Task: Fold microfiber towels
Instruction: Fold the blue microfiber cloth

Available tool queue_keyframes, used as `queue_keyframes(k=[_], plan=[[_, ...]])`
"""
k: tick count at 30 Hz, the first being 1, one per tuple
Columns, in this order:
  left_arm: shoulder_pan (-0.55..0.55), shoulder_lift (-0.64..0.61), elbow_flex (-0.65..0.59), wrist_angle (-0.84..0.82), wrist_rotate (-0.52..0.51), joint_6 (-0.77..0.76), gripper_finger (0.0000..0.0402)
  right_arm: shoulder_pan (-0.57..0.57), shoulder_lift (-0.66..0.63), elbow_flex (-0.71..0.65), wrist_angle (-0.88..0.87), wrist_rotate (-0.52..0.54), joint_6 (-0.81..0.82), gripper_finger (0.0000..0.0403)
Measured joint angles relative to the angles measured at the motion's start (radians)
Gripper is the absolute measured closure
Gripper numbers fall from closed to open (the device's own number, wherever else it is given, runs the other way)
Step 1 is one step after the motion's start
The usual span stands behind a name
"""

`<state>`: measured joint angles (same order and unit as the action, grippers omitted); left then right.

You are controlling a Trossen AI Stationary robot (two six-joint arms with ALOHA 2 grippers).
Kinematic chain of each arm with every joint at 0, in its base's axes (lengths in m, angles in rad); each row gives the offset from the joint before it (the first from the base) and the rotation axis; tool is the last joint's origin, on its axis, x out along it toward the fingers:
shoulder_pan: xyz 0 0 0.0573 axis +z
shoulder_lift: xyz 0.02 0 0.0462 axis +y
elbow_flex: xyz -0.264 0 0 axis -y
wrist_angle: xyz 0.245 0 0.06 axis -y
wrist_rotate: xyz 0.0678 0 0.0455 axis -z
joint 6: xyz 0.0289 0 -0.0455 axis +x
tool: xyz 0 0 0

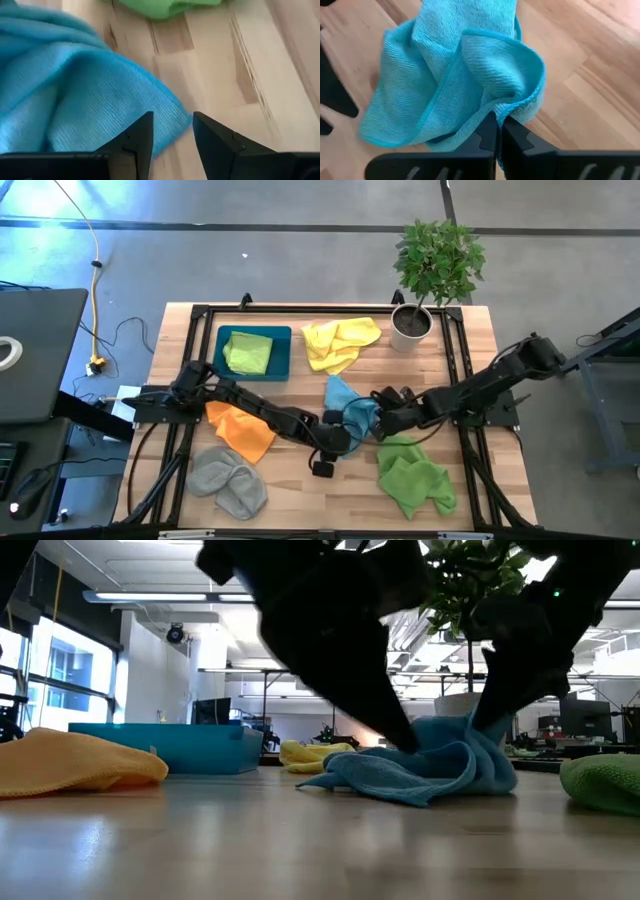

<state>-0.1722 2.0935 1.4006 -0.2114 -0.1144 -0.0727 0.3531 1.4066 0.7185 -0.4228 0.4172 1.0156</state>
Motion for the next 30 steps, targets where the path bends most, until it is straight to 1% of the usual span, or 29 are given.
queue_keyframes(k=[2,4,6,8,10,12,16,22,24,26,30], plan=[[-0.007,0.026,0.005,0.078,-0.026,-0.028,0.0275,0.0,0.013,0.0,0.005,-0.001,0.008,0.0403],[-0.011,0.033,0.002,0.076,-0.046,-0.029,0.0275,0.0,0.026,0.0,0.021,-0.001,0.023,0.0403],[-0.014,0.055,0.005,0.119,-0.057,-0.029,0.0275,0.0,0.028,0.0,0.02,-0.002,0.026,0.0403],[-0.016,0.061,0.001,0.095,-0.065,-0.029,0.0275,0.0,0.032,0.0,0.05,-0.002,0.027,0.0403],[-0.015,0.082,0.007,0.123,-0.071,-0.029,0.0275,0.001,0.029,0.0,0.05,-0.005,0.025,0.0403],[-0.013,0.089,0.001,0.094,-0.068,-0.031,0.0275,0.001,0.03,0.0,0.087,-0.007,0.023,0.0403],[-0.011,0.105,0.006,0.108,-0.028,-0.047,0.0275,0.001,0.029,0.0,0.103,-0.008,0.023,0.0403],[-0.017,0.105,0.007,0.091,-0.05,-0.025,0.0277,0.001,0.029,0.0,0.111,-0.008,0.023,0.0403],[-0.014,0.104,0.008,0.073,-0.051,-0.025,0.0287,0.005,0.029,0.0,0.119,-0.008,0.02,0.0403],[-0.01,0.102,0.009,0.041,-0.05,-0.024,0.0309,0.012,0.029,0.0,0.126,-0.01,-0.006,0.0403],[-0.003,0.095,0.009,-0.008,-0.045,-0.019,0.0378,0.036,0.029,0.0,0.133,-0.028,-0.074,0.0403]])
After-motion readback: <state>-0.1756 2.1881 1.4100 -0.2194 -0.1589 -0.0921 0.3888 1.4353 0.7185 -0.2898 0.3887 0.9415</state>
